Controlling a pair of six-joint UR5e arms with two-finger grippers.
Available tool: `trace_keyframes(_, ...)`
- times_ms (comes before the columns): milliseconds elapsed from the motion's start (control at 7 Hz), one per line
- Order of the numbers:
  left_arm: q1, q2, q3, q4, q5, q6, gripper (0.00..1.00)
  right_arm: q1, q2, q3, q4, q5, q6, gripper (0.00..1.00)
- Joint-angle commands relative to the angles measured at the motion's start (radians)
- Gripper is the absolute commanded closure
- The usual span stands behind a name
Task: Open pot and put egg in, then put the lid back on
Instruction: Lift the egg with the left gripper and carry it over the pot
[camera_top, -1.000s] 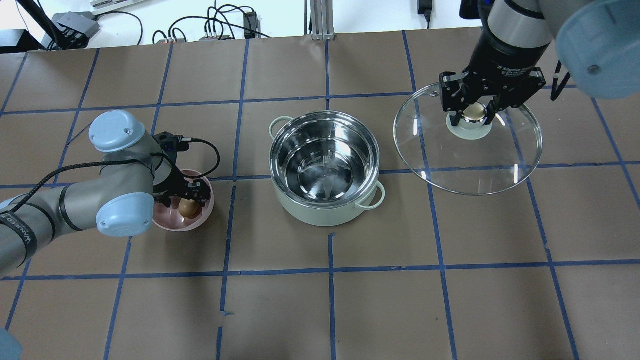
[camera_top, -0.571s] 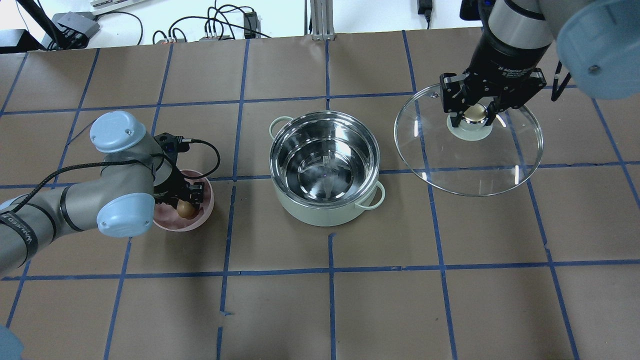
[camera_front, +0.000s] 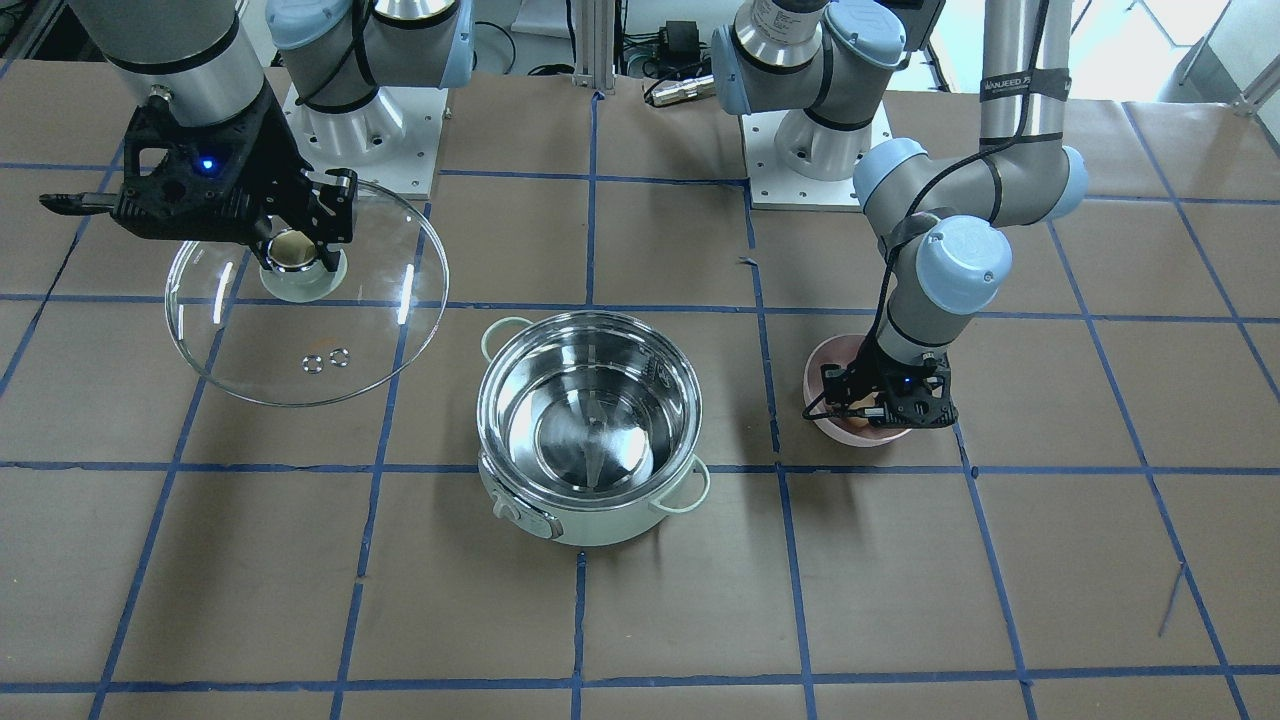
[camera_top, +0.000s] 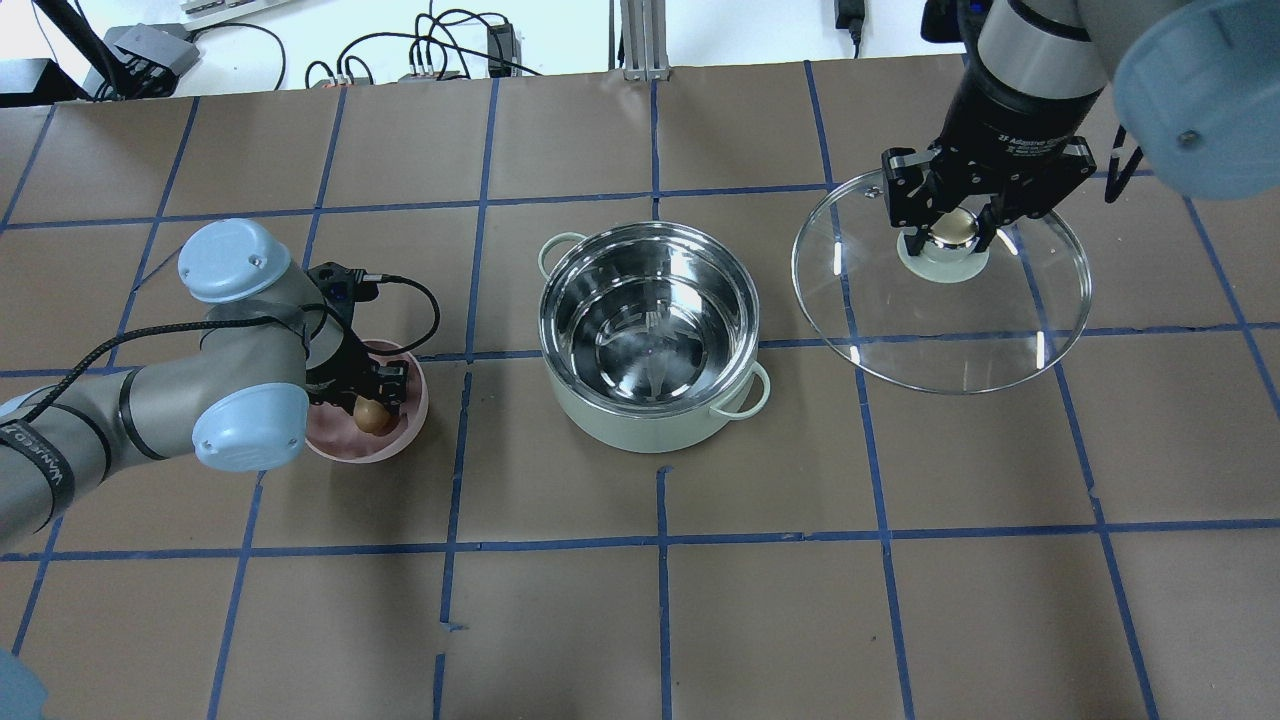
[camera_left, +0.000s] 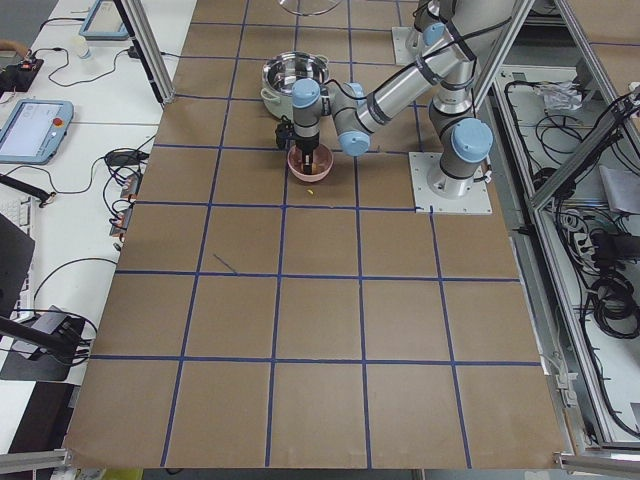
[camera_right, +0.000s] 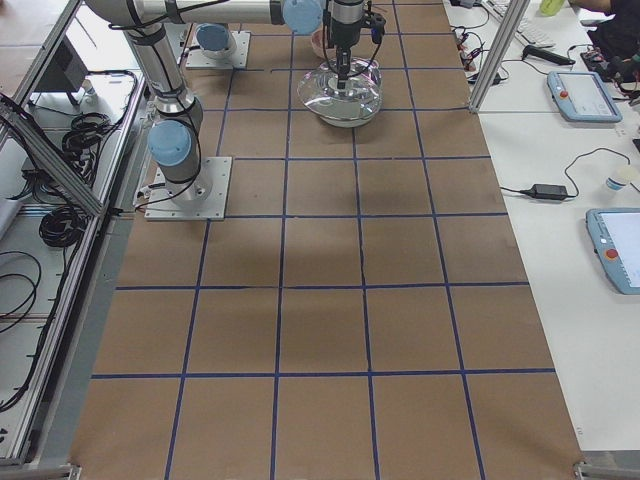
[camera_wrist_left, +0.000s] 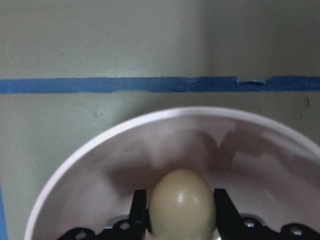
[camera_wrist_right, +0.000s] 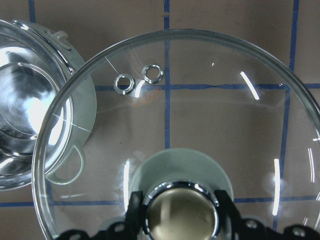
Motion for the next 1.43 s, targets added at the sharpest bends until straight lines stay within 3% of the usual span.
trace_keyframes(0, -0.005, 0.028, 0.035, -0.048, 0.0, -0.001, 0.85, -0.001, -0.001, -0.001, 0.0, -0.004, -0.001, 0.93)
trace_keyframes(143, -0.014, 0.062, 0.071, -0.109, -0.004, -0.029, 0.85, -0.001, 0.001, 0.0, 0.0, -0.004, -0.001, 0.93)
trace_keyframes(429, -0.041, 0.114, 0.259, -0.37, -0.026, -0.03, 0.85, -0.001, -0.001, 0.001, 0.0, -0.004, -0.002, 0.93)
trace_keyframes(571, -0.107, 0.111, 0.319, -0.412, -0.034, -0.044, 0.85, -0.001, 0.001, 0.001, 0.0, -0.002, -0.002, 0.93)
trace_keyframes(1000, -0.34, 0.065, 0.444, -0.399, -0.058, -0.216, 0.85, -0.001, -0.001, 0.001, 0.0, -0.002, -0.01, 0.93)
trace_keyframes(1286, -0.454, 0.022, 0.467, -0.389, -0.026, -0.28, 0.85, -0.001, 0.001, 0.001, 0.0, -0.002, -0.01, 0.93)
